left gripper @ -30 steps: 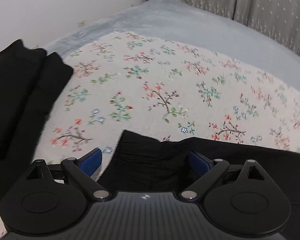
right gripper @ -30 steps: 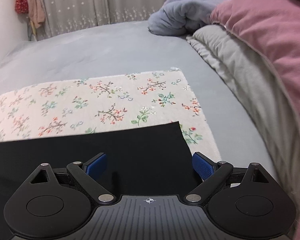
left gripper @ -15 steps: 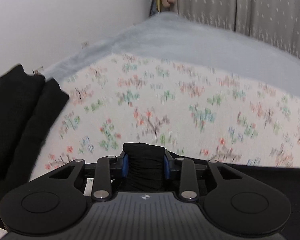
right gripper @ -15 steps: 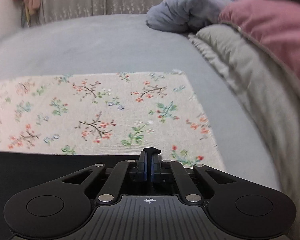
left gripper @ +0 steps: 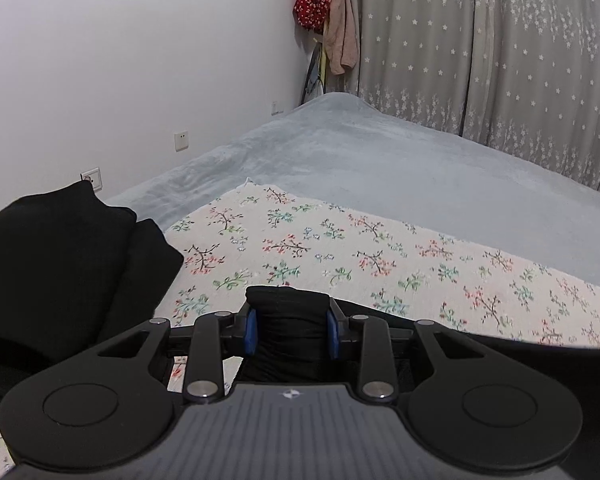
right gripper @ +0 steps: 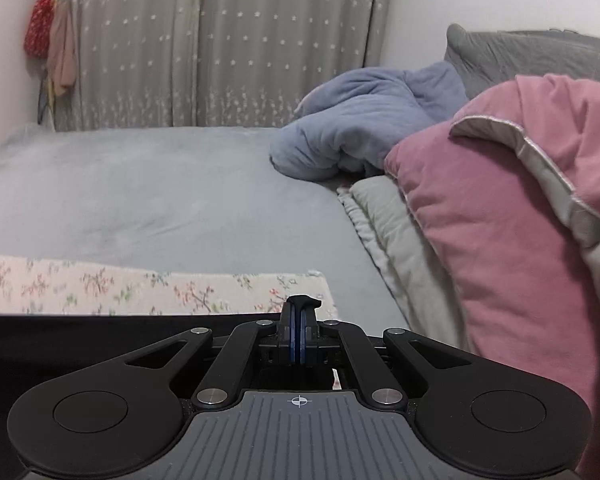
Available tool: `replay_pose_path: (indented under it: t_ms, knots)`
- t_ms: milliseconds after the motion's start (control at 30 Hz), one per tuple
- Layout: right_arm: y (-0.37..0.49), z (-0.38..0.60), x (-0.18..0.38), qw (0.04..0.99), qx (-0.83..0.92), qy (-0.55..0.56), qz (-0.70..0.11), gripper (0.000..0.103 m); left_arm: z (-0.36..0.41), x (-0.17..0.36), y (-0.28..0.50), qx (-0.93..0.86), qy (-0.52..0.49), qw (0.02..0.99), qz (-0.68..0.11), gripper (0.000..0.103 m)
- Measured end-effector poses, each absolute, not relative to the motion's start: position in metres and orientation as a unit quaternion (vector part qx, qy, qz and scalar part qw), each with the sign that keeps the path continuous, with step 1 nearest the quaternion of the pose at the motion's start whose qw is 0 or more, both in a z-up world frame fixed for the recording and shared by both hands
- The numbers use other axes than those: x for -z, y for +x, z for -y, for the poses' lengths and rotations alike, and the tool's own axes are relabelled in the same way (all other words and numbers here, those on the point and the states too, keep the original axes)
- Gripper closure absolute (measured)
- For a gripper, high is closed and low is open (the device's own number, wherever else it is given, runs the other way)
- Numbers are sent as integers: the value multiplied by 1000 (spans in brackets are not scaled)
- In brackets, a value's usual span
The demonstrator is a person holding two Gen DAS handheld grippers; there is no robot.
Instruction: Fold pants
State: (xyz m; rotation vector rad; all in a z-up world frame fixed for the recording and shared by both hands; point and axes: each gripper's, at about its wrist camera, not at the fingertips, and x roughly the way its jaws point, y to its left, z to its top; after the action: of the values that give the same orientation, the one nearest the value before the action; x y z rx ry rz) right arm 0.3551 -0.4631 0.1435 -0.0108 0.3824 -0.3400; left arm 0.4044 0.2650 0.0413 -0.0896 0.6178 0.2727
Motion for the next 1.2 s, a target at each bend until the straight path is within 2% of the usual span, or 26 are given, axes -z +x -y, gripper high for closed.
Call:
replay_pose_path:
  t_ms: [100,167,267,367,433,533,633,667,800,900,933,1000,1067,1100,1133,1167,1200]
  knots:
    - [347,466,-137,964,173,11,-202,103,-265,-59,392,-129,-48,951,-278,60]
    - [338,462,-135,963,180,10,-202,103,-271,-82,368,-102,-59,966,-228,60]
    - [291,457,-158,979,155,28,-127,103,-296,-93,315,-50,-66,984,-158,59]
    - [219,455,-159,989,111,48,-84,103,-322,-61,279,-12,-52,975,-216,54]
    - [175,454,-128,987,97,27,-125,103,-329,-27,256,12,-19,966,-258,52]
    - [129,470,-53,970,68,63,-225,102,-334,5,227,22,-5,957,-290,49]
    - [103,469,12,948,61,58,-308,102,-343,13,212,10,-28,949,-315,40]
    - [96,467,27,942,57,55,-326,102,-348,13,207,6,-38,946,-321,34]
    - [77,463,40,937,52,70,-337,102,-366,9,189,-12,-70,937,-342,26]
    - [68,467,33,935,47,88,-339,100,-376,2,175,-35,-104,933,-343,24]
    - [66,468,31,935,46,91,-341,93,-381,0,170,-43,-130,929,-343,23]
    - [64,469,31,929,59,88,-354,86,-395,-4,160,-54,-193,920,-338,19]
    - [58,465,36,924,100,55,-364,57,-406,-5,149,-66,-248,908,-332,19]
    - [56,459,34,925,115,33,-361,51,-408,-6,145,-65,-265,904,-329,19]
    - [52,451,32,926,125,11,-356,39,-406,-8,144,-60,-274,903,-326,19]
    - [47,445,30,928,126,-5,-350,34,-402,-9,144,-53,-277,902,-328,18]
    - [42,435,26,933,121,-23,-338,34,-395,-10,146,-48,-279,900,-331,17]
